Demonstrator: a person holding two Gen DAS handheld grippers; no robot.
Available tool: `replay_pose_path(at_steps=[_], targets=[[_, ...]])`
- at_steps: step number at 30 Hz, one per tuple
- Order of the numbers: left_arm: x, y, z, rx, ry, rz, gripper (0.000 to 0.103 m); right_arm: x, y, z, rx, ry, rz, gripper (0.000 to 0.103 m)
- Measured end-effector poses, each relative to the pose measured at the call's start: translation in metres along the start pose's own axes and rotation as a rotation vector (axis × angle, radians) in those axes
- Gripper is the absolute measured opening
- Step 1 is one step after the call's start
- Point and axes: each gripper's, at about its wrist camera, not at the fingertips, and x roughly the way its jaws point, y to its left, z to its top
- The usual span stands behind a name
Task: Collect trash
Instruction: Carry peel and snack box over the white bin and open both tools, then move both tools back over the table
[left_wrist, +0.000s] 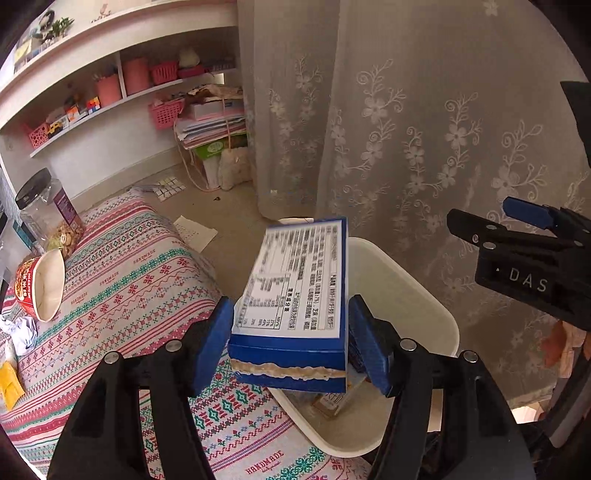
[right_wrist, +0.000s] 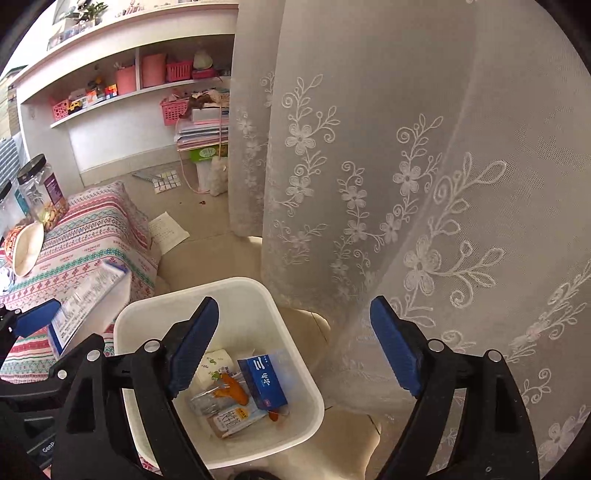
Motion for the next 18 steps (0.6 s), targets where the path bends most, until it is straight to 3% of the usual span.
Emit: replay_pose_path(at_steps=[5, 9, 18], targets=[[0.000, 0.006, -0.002, 0.002, 0.007, 0.052, 0.068, -0.001, 0.007, 0.004, -0.006, -0.008, 0.009, 0.084], [-0.006, 0.023, -0.003, -0.029, -0.005, 0.101, 0.077, -0.002, 0.023, 0.005, -0.026, -0.014, 0.022, 0.087], [-0.020, 0.074, -0.017, -0.086, 0.005, 0.224, 0.079, -0.006, 0.080, 0.010, -0.091, -0.021, 0.085, 0.094]])
